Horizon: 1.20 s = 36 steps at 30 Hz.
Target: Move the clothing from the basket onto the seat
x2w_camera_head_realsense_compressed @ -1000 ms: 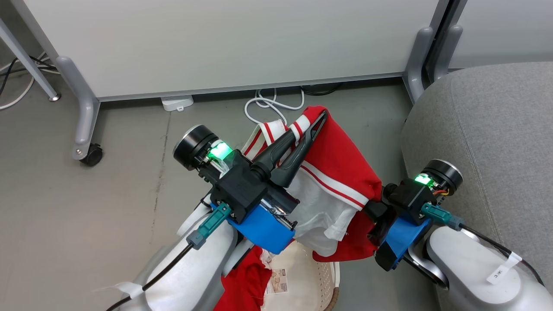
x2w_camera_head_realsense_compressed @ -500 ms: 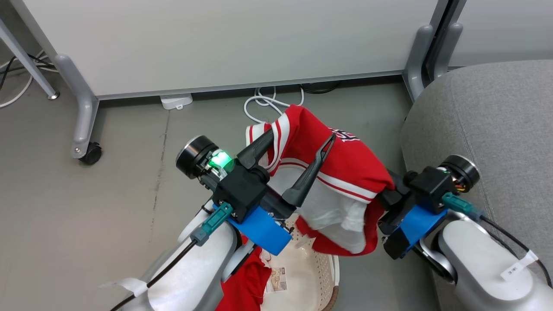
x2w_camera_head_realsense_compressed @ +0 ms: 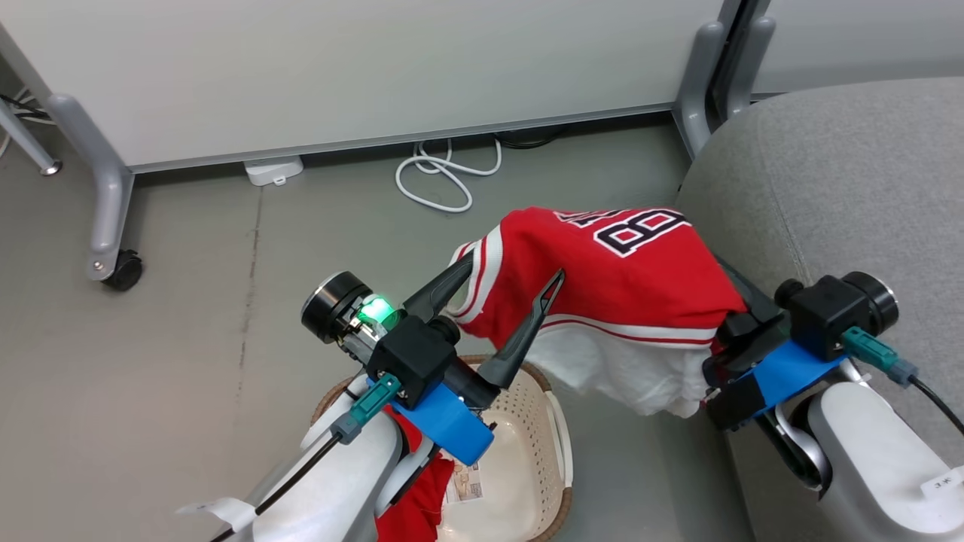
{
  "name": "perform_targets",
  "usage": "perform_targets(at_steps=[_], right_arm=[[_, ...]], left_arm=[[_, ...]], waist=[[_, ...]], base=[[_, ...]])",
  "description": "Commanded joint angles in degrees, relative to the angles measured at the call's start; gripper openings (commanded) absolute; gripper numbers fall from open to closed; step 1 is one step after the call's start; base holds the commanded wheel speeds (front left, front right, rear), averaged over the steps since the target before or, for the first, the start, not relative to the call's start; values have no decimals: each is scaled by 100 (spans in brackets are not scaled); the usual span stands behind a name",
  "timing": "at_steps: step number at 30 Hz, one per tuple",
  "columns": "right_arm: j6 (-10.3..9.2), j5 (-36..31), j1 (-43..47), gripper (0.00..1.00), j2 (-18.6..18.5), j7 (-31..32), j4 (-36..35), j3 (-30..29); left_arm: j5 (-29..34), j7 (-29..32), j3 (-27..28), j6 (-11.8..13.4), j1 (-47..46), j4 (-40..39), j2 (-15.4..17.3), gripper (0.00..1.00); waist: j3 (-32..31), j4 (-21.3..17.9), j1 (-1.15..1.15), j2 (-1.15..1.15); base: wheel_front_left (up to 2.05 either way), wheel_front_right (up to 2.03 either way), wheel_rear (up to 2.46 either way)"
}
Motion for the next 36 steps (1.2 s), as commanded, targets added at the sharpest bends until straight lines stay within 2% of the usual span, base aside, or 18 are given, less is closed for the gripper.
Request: perform_targets(at_steps=[1,16,36], right_arm=[[2,-41,87,0,41,-20,-61,-120],[3,-200,431,0,317,-20,-449,-994],[3,-305,827,0,750,-21,-746,-1796]], left_arm=[[11,-16,26,3,43,12,34,100],[92,-16,82,12,-13,29,109,100],[116,-16,-95,4,-215,128,267,100]], waist=[[28,-69,0,0],[207,-652,0,0],[469,-1639,0,0]], base=[[0,0,0],[0,0,0],[0,0,0]])
